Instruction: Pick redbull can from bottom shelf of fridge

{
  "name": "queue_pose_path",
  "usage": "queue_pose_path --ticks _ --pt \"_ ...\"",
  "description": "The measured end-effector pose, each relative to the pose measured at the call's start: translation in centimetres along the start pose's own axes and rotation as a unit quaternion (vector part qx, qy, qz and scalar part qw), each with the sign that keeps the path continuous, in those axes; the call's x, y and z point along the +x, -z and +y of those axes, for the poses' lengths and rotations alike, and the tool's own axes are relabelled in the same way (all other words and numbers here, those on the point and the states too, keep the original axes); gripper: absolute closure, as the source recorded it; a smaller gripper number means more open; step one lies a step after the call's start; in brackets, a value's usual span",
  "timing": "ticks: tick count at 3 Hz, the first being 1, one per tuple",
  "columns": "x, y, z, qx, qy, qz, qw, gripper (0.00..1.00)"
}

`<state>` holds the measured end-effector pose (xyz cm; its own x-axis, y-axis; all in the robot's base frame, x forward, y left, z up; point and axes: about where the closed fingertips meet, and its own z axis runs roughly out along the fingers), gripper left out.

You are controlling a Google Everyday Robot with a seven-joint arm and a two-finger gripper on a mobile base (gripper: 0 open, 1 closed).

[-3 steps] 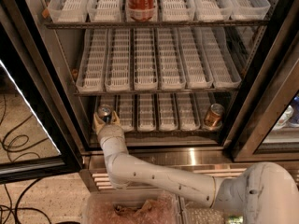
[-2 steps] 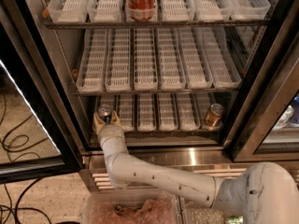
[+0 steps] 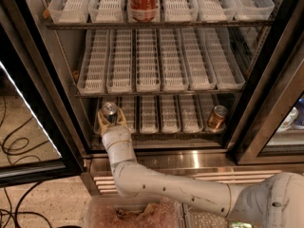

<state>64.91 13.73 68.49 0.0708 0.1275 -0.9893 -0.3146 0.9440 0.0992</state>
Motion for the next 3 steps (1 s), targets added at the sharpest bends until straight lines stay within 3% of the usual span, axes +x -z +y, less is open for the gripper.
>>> queue_pose_path --ticks 3 --pt "-0.8 1.7 -0.3 0.012 0.014 0.034 0.9992 1.0"
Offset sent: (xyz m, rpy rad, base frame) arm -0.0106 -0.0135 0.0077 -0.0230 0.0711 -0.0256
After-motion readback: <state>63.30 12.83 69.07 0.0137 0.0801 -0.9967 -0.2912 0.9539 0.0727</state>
